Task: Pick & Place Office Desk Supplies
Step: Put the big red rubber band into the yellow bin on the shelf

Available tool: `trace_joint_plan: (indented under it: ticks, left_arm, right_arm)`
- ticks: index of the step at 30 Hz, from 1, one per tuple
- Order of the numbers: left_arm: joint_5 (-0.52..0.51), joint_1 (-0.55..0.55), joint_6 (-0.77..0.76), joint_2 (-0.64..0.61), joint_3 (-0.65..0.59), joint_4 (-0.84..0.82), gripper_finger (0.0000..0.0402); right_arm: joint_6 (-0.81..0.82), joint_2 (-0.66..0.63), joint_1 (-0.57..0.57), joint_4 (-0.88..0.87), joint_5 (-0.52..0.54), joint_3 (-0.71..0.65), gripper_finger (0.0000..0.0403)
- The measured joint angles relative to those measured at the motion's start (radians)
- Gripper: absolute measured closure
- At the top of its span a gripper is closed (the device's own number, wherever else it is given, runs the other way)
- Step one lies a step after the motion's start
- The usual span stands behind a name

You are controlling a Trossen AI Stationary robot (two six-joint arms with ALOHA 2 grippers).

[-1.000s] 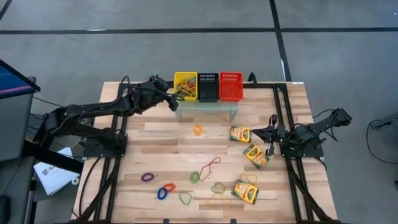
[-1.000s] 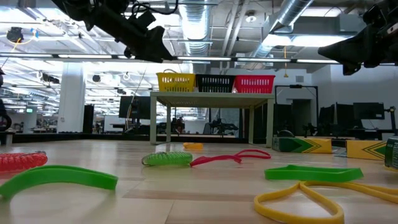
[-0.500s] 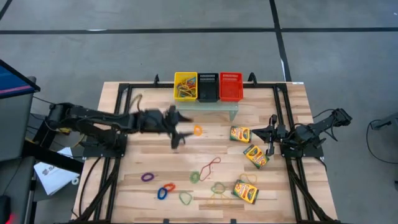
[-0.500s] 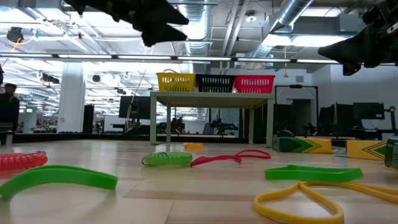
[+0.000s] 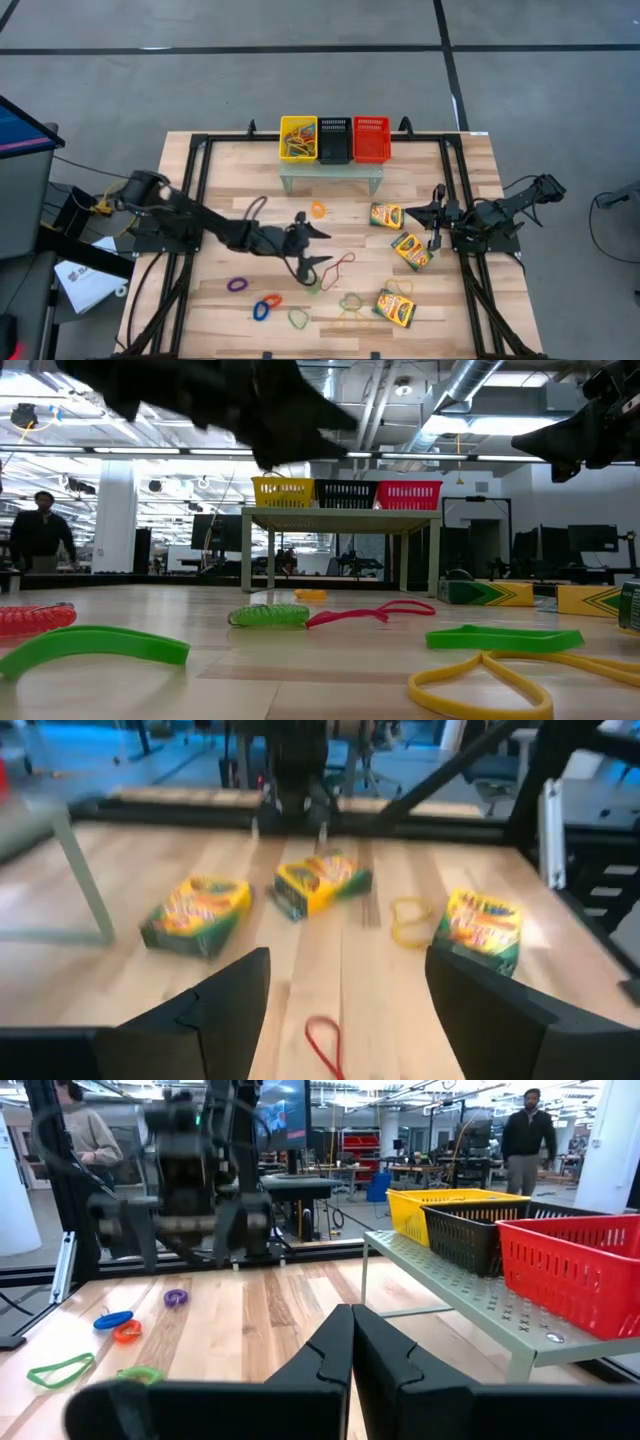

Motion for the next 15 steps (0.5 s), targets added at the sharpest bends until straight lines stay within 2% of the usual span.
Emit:
trace_joint_plan:
  ticks: [10,15]
  left_arm:
    - [-0.046,-0.005,-0.018,0.266,0.103,0.009,0.0141]
    - [-0.046,-0.005,-0.015,0.336,0.173,-0.098,0.0141]
  right_arm:
    - [0.01,0.0,0.0,0.0,0.0,0.0,0.0399]
    - [0.01,0.0,0.0,0.0,0.0,0.0,0.0399]
